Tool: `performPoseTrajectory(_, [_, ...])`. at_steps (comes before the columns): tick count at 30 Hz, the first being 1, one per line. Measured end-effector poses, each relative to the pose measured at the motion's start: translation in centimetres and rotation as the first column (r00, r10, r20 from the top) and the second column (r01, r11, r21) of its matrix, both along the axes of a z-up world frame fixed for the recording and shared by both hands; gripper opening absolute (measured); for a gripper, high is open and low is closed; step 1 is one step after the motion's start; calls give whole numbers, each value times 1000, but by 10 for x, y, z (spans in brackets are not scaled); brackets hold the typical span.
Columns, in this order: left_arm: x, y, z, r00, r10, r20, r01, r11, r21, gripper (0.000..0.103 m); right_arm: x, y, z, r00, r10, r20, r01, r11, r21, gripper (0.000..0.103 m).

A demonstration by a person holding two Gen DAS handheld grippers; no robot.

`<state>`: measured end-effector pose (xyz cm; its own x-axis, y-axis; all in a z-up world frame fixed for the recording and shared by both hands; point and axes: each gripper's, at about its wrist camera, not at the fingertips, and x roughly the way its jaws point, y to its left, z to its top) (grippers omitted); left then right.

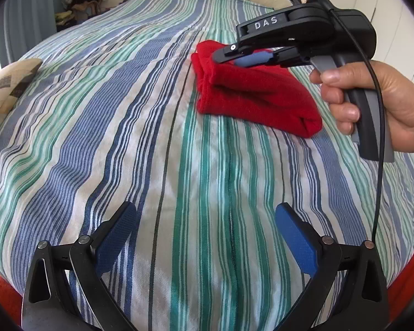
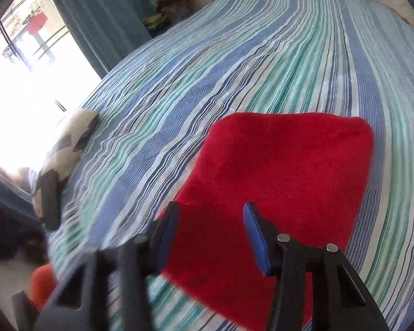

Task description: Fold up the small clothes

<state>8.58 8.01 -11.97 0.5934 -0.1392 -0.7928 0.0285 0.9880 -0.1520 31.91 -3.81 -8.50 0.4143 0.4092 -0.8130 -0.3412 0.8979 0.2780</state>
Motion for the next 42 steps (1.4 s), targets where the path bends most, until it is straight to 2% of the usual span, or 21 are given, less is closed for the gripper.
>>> performPoseTrajectory(2, [-1, -1, -2, 1000, 1, -2, -1, 1000, 23, 101, -14, 26, -23, 991, 133, 14, -133, 991, -31, 35])
performPoseTrajectory(4, [-2, -2, -4, 1000, 3, -2, -2, 999, 45, 101, -29, 55, -56, 967, 252, -41, -255, 958, -131, 34])
performPoseTrajectory(7, [-1, -1, -4, 1000, 4, 0, -4, 999, 48, 101, -48, 61, -60, 956, 293, -7, -291, 946, -142, 34])
performPoseTrajectory(9, [-1, 1, -1, 1000, 7, 6, -7, 999, 47, 101, -57, 45, -42, 962, 273, 16, -271, 960, -68, 34])
performPoseTrajectory(12, [1, 12, 12, 999, 23, 39, -23, 1000, -1, 101, -85, -1, -4, 978, 174, 115, -178, 984, 25, 35])
performPoseTrajectory(14, [17, 24, 25, 997, 37, 62, -32, 996, -88, 100, -111, -37, 6, 983, 70, 168, -67, 998, -20, 35])
performPoseTrajectory(16, [47, 38, 36, 995, 75, 70, -61, 981, -184, 100, -134, -67, -1, 983, 6, 185, 11, 995, -96, 35])
performPoseTrajectory(18, [85, 46, 38, 995, 89, 48, -74, 964, -255, 98, -145, -84, -20, 989, -13, 148, 39, 985, -169, 35])
performPoseTrajectory(19, [103, 46, 36, 995, 98, 26, -88, 961, -262, 97, -146, -88, -29, 991, -12, 130, 38, 979, -199, 35])
performPoseTrajectory(22, [146, 38, 20, 994, 90, -57, -101, 968, -228, 82, -143, -83, -31, 982, 0, 191, 46, 970, -239, 35])
performPoseTrajectory(23, [155, 32, 13, 994, 75, -80, -90, 976, -199, 72, -139, -81, -29, 977, -6, 215, 58, 970, -237, 35])
performPoseTrajectory(25, [162, 17, -5, 993, 21, -117, -35, 992, -119, 34, -126, -77, -29, 967, -58, 247, 119, 964, -238, 35])
performPoseTrajectory(26, [161, 10, -14, 991, -18, -135, 5, 995, -96, 11, -117, -78, -35, 969, -91, 228, 143, 964, -224, 31])
performPoseTrajectory(27, [155, 5, -19, 991, -34, -128, 26, 998, -63, 8, -110, -80, -45, 978, -114, 173, 151, 963, -223, 15])
performPoseTrajectory(29, [142, -5, -20, 994, -56, -95, 58, 998, 19, 7, -108, -80, -63, 980, -138, 143, 170, 955, -244, 15])
performPoseTrajectory(32, [131, -8, -18, 994, -80, -74, 84, 995, 61, 8, -122, -86, -75, 979, -149, 139, 179, 954, -239, 12])
performPoseTrajectory(34, [126, -6, -6, 995, -83, -63, 89, 992, 88, 18, -123, -91, -75, 980, -158, 122, 181, 959, -219, 8])
performPoseTrajectory(36, [116, 3, 17, 997, -66, -33, 70, 988, 139, 51, -124, -98, -69, 985, -142, 94, 157, 972, -177, 9])
performPoseTrajectory(37, [110, 9, 32, 998, -52, 20, 49, 988, 145, 56, -123, -103, -63, 988, -133, 80, 143, 979, -148, 11])
performPoseTrajectory(39, [108, 16, 60, 992, -42, 119, 30, 994, 105, 59, -127, -119, -46, 987, -135, 89, 143, 985, -91, 32])
performPoseTrajectory(42, [132, 9, 77, 983, -78, 164, 79, 997, -2, 53, -102, -145, -14, 975, -183, 123, 184, 983, 2, 35])
